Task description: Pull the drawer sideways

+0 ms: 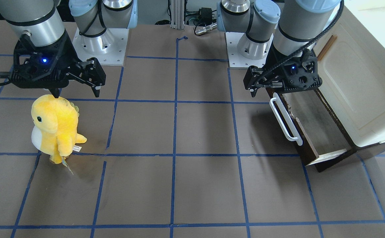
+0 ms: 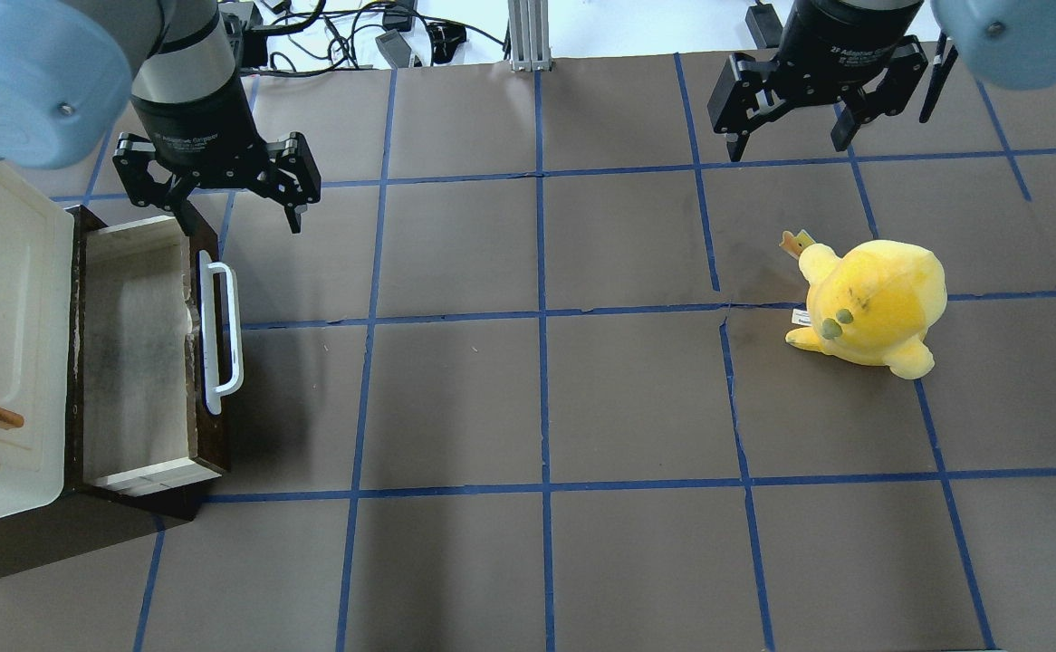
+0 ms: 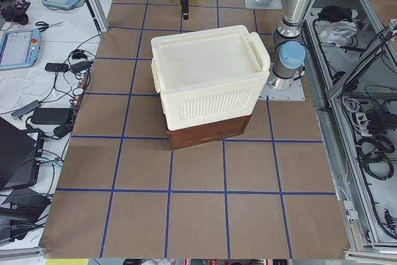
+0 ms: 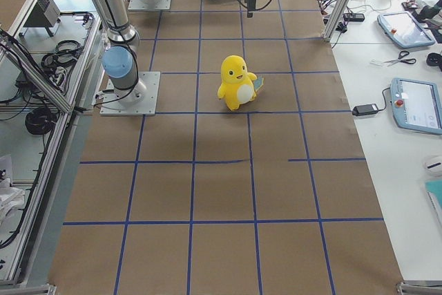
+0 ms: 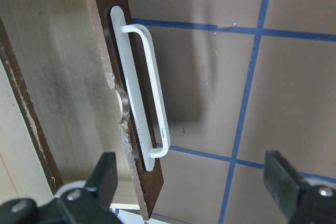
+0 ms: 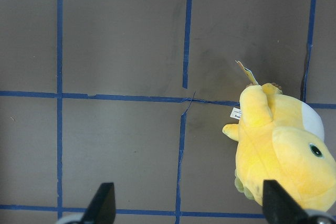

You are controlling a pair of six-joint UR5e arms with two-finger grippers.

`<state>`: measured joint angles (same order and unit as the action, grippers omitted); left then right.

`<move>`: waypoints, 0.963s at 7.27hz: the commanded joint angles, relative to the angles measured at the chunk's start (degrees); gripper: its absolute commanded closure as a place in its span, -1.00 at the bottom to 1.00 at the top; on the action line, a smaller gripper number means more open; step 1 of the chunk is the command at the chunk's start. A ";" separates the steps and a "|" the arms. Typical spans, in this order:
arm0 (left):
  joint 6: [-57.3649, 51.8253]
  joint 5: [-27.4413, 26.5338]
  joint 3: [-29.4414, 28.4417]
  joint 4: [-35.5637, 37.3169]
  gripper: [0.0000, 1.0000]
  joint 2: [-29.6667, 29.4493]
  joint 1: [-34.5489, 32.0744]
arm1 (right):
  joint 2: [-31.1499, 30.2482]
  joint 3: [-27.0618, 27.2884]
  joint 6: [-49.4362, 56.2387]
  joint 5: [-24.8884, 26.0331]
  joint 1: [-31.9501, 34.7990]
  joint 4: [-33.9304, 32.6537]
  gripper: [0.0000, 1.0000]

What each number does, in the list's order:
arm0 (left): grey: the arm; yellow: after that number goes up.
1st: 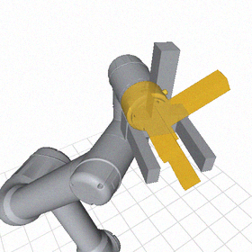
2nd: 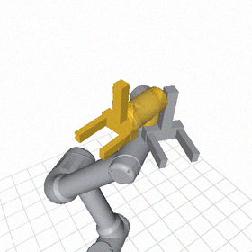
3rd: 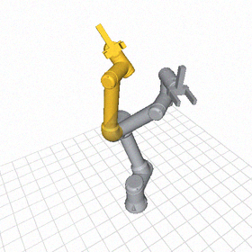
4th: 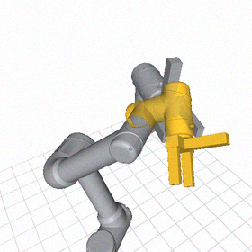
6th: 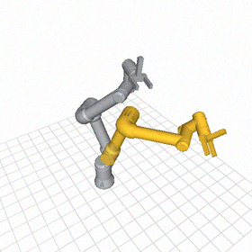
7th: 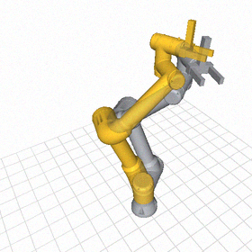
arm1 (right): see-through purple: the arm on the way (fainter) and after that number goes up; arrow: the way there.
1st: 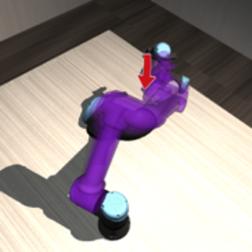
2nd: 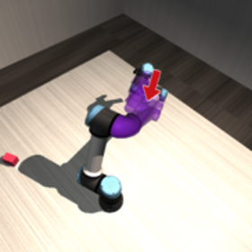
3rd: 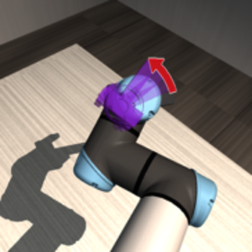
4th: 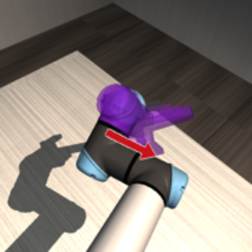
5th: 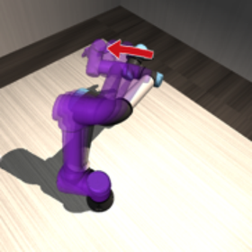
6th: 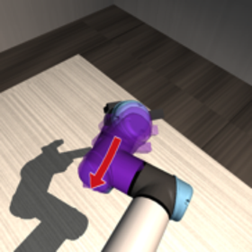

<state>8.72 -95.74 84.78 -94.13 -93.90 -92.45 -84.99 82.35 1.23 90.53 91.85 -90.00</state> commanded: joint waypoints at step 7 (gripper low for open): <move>-3.10 0.65 3.20 1.23 -1.00 4.69 -0.10 | 0.00 0.00 0.00 0.00 0.00 0.00 -1.00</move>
